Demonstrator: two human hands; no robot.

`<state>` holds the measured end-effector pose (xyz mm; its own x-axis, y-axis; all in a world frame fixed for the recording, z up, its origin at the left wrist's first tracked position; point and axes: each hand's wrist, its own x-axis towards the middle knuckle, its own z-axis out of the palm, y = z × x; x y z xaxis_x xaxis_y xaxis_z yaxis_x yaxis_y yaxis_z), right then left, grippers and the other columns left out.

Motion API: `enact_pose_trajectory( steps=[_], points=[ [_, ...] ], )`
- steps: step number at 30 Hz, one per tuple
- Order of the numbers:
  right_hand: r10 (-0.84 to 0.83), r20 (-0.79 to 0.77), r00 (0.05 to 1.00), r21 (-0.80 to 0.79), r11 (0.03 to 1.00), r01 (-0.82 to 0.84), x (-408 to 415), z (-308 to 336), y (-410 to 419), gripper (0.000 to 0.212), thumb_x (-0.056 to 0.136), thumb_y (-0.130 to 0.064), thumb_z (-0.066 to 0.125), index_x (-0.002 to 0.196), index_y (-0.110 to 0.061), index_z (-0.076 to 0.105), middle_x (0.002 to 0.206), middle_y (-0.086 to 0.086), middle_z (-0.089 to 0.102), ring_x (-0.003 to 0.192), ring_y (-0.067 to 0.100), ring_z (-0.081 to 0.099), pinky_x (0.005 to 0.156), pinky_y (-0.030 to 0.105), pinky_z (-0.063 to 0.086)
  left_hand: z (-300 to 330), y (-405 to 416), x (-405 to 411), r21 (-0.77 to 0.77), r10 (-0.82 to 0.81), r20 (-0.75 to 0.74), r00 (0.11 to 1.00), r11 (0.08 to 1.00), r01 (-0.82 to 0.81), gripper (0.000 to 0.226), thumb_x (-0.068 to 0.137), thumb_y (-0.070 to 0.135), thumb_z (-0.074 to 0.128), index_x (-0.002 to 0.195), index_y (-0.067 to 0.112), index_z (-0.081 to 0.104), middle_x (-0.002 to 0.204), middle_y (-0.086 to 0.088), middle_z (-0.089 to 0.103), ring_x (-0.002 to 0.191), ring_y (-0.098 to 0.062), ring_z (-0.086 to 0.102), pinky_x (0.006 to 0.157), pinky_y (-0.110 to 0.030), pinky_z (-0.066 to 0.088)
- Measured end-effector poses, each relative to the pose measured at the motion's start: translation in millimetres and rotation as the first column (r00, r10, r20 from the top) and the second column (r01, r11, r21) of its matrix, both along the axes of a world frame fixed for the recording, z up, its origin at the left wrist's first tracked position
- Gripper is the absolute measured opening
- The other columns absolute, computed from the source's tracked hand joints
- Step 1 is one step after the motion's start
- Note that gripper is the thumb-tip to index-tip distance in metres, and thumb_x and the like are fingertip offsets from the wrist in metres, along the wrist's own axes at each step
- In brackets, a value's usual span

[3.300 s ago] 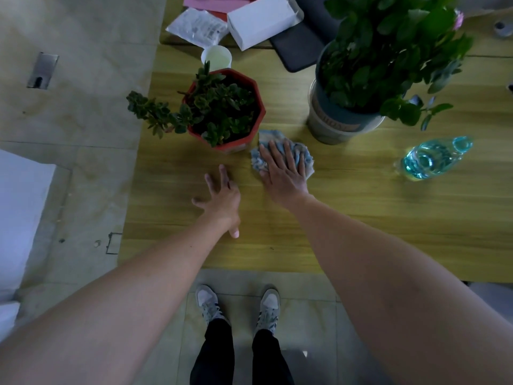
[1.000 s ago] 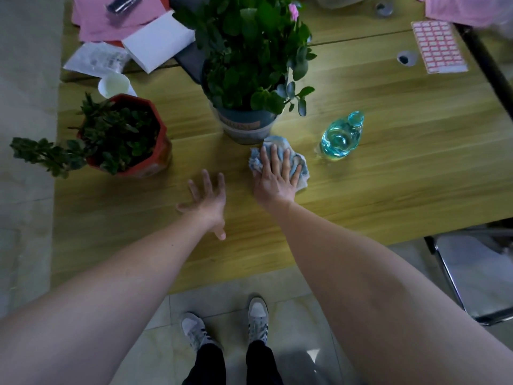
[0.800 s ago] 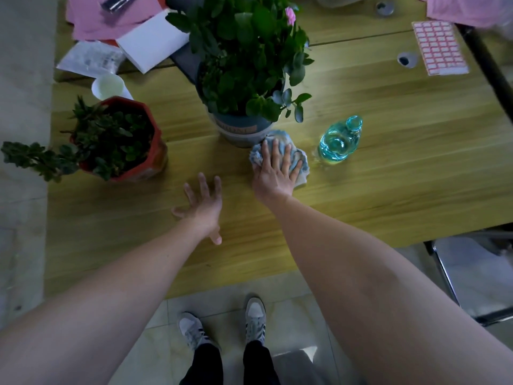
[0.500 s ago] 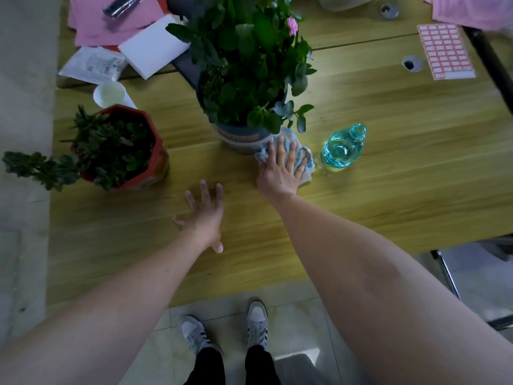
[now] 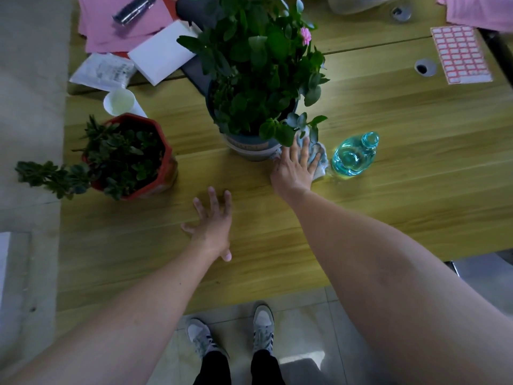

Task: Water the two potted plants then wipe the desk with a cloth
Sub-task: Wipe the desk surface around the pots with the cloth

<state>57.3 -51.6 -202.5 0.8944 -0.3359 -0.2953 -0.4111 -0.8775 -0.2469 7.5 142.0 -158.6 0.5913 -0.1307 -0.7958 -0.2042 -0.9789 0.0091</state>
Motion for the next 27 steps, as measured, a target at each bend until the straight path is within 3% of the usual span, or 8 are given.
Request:
enact_pose_trajectory(
  steps=[7,13,21,25,27],
  points=[
    [-0.005,0.019,1.0,0.005,1.0,0.005,-1.6,-3.3,0.4,0.06,0.102,-0.03,0.025,0.158,-0.022,0.006,0.167,0.0,-0.006,0.148,0.027,-0.026,0.116,0.06,-0.011,-0.2,1.3,-1.0,-0.016,0.015,0.007,1.0,1.0,-0.014,0.15,0.064,0.023,0.092,0.151,0.027,-0.031,0.153,-0.01,-0.045,0.145,-0.048,-0.024,0.102,-0.081,0.02],
    [-0.036,0.025,0.999,0.002,0.999,0.036,-12.8,-8.2,10.2,0.063,0.103,-0.036,0.023,0.158,-0.026,-0.007,0.165,-0.002,-0.016,0.148,0.026,-0.027,0.117,0.059,-0.014,-0.1,1.5,-0.9,-0.034,0.029,0.008,1.0,0.999,-0.029,0.151,0.062,0.021,0.093,0.152,0.029,-0.028,0.154,-0.008,-0.044,0.145,-0.048,-0.024,0.101,-0.083,0.019],
    [-0.023,0.048,0.999,0.003,1.0,0.023,-56.3,-10.0,46.8,0.064,0.103,-0.039,0.023,0.158,-0.029,-0.008,0.165,-0.006,-0.017,0.149,0.026,-0.025,0.116,0.059,-0.016,2.8,7.2,-3.4,-0.074,0.05,0.047,0.998,0.996,-0.046,0.15,0.06,0.022,0.094,0.154,0.032,-0.021,0.158,-0.003,-0.039,0.148,-0.043,-0.021,0.103,-0.082,0.019],
    [0.013,0.049,0.999,0.033,0.999,-0.015,-78.3,-10.2,65.4,0.064,0.103,-0.041,0.026,0.158,-0.032,-0.007,0.165,-0.008,-0.018,0.148,0.024,-0.027,0.116,0.058,-0.017,0.8,22.7,-9.9,-0.105,0.053,0.076,0.996,0.993,-0.045,0.145,0.062,0.033,0.092,0.156,0.029,-0.018,0.16,-0.004,-0.036,0.151,-0.037,-0.018,0.11,-0.074,0.021],
    [0.04,0.045,0.998,0.041,0.998,-0.042,-84.9,-10.8,72.2,0.065,0.103,-0.042,0.027,0.158,-0.034,-0.006,0.165,-0.008,-0.018,0.148,0.023,-0.028,0.116,0.059,-0.016,2.4,35.7,-16.7,-0.102,0.128,0.079,0.989,0.988,-0.12,0.144,0.064,0.038,0.091,0.156,0.027,-0.02,0.158,-0.009,-0.037,0.15,-0.038,-0.019,0.111,-0.073,0.019]
  ],
)
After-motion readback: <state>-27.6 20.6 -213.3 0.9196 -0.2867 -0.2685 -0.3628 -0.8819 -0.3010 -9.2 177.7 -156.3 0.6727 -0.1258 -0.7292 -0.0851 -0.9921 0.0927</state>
